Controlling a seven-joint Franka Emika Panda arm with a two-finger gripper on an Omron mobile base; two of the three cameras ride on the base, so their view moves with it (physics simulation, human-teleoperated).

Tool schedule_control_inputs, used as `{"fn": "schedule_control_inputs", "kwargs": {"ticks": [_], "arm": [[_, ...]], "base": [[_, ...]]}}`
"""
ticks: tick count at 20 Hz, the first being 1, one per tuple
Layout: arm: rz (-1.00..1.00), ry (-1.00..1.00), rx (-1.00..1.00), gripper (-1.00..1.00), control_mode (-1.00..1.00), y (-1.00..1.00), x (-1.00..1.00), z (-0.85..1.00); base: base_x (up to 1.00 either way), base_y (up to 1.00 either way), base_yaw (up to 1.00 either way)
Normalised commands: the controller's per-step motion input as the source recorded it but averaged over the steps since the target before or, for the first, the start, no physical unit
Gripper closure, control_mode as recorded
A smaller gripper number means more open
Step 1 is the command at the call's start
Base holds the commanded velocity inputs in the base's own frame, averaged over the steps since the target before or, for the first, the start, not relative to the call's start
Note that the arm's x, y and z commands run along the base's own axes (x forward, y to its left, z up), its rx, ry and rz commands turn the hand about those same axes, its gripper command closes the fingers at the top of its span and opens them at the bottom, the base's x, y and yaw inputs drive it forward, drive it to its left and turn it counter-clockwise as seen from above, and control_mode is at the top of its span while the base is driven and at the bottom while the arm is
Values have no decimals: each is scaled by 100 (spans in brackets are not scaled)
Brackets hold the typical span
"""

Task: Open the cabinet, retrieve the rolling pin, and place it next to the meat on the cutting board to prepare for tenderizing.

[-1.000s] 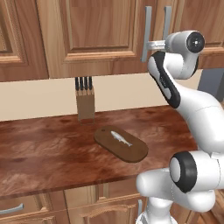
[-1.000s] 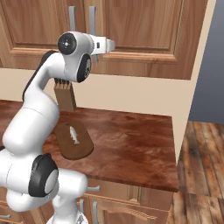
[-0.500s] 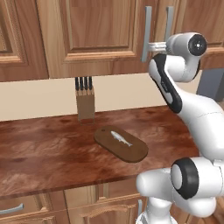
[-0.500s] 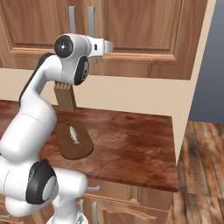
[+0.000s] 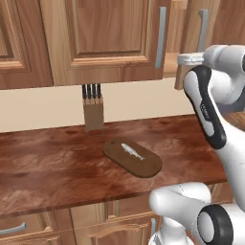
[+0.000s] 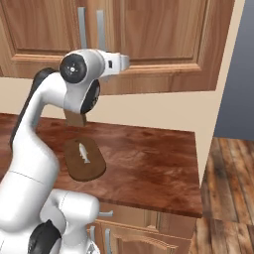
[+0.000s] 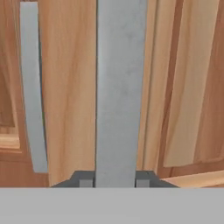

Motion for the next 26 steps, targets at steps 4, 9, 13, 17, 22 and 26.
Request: {"fn": "schedule_control_inputs", "kwargs": {"ticks": [4, 9, 13, 17, 22, 26], "arm": [[15, 0, 6, 100, -100, -55, -100, -5], [14, 0, 7, 100, -100, -47, -94, -8], [3, 2, 1, -100, -100, -3, -29, -10], [0, 3, 0, -100, -100, 0, -5, -1], [0, -2, -1, -100, -100, 1, -33, 0], [-1, -5, -6, -100, -100, 0, -41, 1]], "base": [[0, 0, 0], [0, 0, 0], [0, 0, 0], [0, 0, 0], [0, 0, 0], [0, 0, 0]]}}
